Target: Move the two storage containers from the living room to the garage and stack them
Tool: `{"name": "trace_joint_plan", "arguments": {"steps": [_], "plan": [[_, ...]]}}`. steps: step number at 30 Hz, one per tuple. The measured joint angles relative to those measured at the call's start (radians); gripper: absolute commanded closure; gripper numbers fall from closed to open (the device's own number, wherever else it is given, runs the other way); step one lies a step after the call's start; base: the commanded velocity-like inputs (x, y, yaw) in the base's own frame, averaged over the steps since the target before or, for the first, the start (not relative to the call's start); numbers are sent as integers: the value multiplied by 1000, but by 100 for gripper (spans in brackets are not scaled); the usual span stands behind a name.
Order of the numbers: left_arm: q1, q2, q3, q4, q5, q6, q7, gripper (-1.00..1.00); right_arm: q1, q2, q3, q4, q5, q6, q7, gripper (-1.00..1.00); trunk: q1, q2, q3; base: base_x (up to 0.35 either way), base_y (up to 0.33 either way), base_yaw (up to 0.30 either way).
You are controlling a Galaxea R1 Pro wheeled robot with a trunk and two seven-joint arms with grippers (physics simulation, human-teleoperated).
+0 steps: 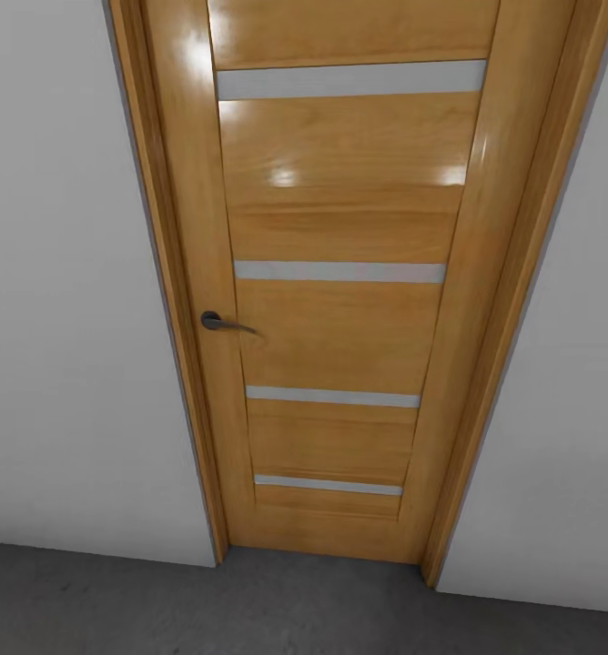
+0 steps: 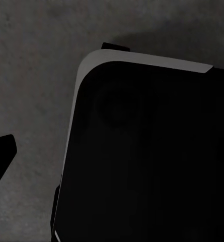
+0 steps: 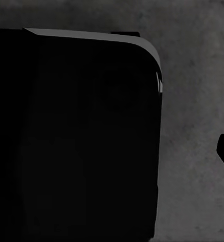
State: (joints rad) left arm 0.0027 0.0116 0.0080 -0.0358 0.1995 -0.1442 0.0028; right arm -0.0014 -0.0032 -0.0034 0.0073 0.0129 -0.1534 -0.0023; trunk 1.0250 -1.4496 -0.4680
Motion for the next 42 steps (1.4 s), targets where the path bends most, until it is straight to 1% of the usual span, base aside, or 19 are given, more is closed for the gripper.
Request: {"name": "trace_joint_plan", "arguments": {"steps": [6, 7, 8, 9, 10, 11, 14, 15, 16, 17, 18, 19, 20, 21, 26, 30, 33, 38, 42], "plan": [[0, 0, 0, 0, 0, 0, 0, -100, 0, -1, 5, -13, 8, -1, 3, -100, 0, 0, 0, 0, 0, 0], [0, 0, 0, 0, 0, 0, 0, -100, 0, -1, 6, -63, 9, 3, 3, -100, 0, 0, 0, 0, 0, 0], [0, 0, 0, 0, 0, 0, 0, -100, 0, -1, 6, -90, 10, 7, 3, -100, 0, 0, 0, 0, 0, 0], [0, 0, -1, 0, 0, 0, 0, -100, 0, -2, 7, -144, 8, 22, 4, -100, 0, 0, 0, 0, 0, 0], [0, 0, 0, 0, 0, 0, 0, -100, 0, -2, 7, -174, 7, 33, 4, -100, 0, 0, 0, 0, 0, 0], [0, 0, -1, 0, 0, 0, 0, -100, 0, -2, 7, -226, 5, 67, 5, -100, 0, 0, 0, 0, 0, 0], [0, 0, 0, 0, 0, 0, 0, -100, 0, -3, 7, -296, 4, 133, 5, -100, 0, 0, 0, 0, 0, 0], [0, 0, -1, 0, 0, 0, 0, -100, 0, -5, 6, -334, 4, 172, 3, -100, 0, 0, 0, 0, 0, 0], [0, -1, 0, 0, 0, 0, 0, -100, 0, -6, 6, -355, 4, 190, 3, -100, 0, 0, 0, 0, 0, 0], [0, -1, -1, 0, 0, 0, 0, -100, -1, -7, 5, -397, 4, 219, 1, -100, 0, 0, 0, 0, 0, 0], [0, -1, 0, 0, 0, 0, 0, -100, 0, -8, 4, -419, 4, 233, -1, -100, 0, 0, 0, 0, 0, 0], [0, -1, -1, 0, 0, 0, 0, -100, -1, -10, 1, -476, 4, 258, -8, -100, 0, 0, 0, 0, 0, 0], [0, -1, -1, 0, 0, 0, 0, -100, -1, -14, 0, -526, 3, 271, -22, -100, 0, 0, 0, 0, 0, 0], [0, 0, -1, 0, 0, 0, 0, -100, -1, -18, -2, -624, 2, 283, -48, -100, 0, 0, 0, 0, 0, 0], [0, 0, 0, 0, 0, 0, 0, -100, 0, -20, -3, -764, 3, 309, -73, -100, 0, 0, 0, 0, 0, 0], [0, 0, 0, 0, 0, 0, 0, -100, 0, -20, -4, -846, 5, 330, -85, -100, 0, 0, 0, 0, 0, 0], [0, 0, 0, 0, 0, 0, 0, -100, 0, -20, -4, -885, 7, 352, -88, -100, 0, 0, 0, 0, 0, 0], [0, 0, 0, 0, 0, 0, 0, -100, 0, -18, -3, -937, 10, 408, -86, -100, 0, 0, 0, 0, 0, 0], [0, -1, 0, 0, 0, 0, 0, -100, 0, -17, -1, -951, 11, 422, -86, -100, 0, 0, 0, 0, 0, 0]]}}
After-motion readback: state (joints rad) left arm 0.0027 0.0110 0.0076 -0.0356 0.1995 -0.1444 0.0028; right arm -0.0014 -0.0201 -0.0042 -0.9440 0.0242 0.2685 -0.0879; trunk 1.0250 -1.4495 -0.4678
